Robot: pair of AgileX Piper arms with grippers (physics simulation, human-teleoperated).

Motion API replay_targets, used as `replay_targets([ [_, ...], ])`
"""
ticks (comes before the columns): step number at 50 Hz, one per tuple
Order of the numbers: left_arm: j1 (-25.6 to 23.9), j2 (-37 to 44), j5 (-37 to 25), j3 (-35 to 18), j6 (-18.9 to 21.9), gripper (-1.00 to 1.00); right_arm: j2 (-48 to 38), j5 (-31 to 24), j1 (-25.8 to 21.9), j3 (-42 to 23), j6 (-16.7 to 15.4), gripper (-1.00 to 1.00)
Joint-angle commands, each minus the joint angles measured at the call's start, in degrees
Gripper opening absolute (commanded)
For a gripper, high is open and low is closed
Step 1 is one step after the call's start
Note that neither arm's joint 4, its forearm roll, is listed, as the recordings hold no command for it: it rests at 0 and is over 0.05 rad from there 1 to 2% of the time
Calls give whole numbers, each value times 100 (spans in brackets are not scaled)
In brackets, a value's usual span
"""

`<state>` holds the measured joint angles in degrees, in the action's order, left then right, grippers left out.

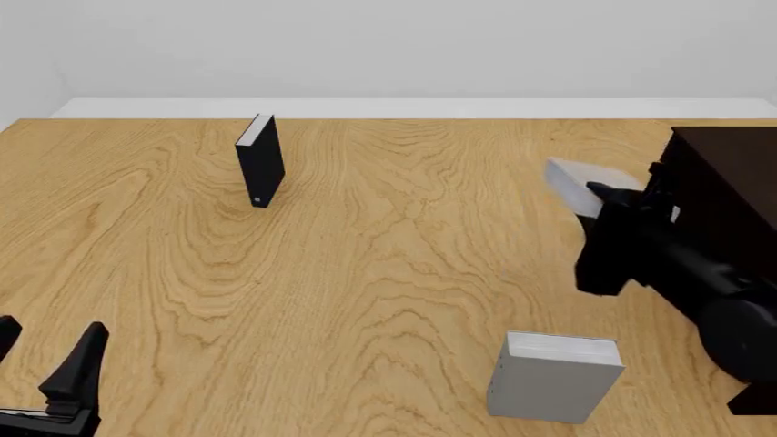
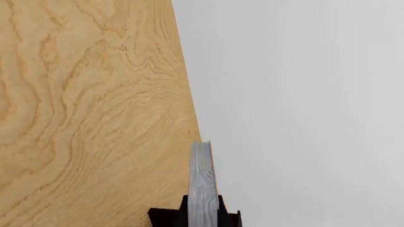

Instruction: Pick up the book on the right and place it on the cabinet shelf.

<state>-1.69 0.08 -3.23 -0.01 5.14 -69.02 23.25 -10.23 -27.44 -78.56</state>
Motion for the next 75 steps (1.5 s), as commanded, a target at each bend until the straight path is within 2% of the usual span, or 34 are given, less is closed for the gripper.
replay_targets([
  [1,5,-3,20,0,7,100,99,657,215,262,18,-100],
  [7,1,-3,25,0,0,100,81,886,287,429,13,-100],
  [9,-7,-2,40,0,-1,100,19,1156,314,583,-156,-100],
  [11,-21,-2,38,0,14,100,99,1072,377,571,-43,-100],
  [16,-3,-3,53,0,-5,100,126,1235,406,729,-123,-100],
  [28,4,-3,81,-1,-14,100,236,1445,532,1005,-35,-100],
  [35,-9,0,92,-1,-12,100,309,1615,600,1256,-119,-100],
  [50,-59,8,133,-1,-3,100,549,1784,763,1612,-86,-100],
  [57,-50,1,115,-1,-7,100,461,1890,863,1640,-128,-100],
  [59,-40,-2,119,-1,0,100,378,1983,894,1669,-201,-100],
  [60,-34,-2,116,-1,-5,100,259,2153,990,1740,-338,-100],
  [75,-58,0,121,-1,-4,100,153,2223,1179,1782,-322,-100],
])
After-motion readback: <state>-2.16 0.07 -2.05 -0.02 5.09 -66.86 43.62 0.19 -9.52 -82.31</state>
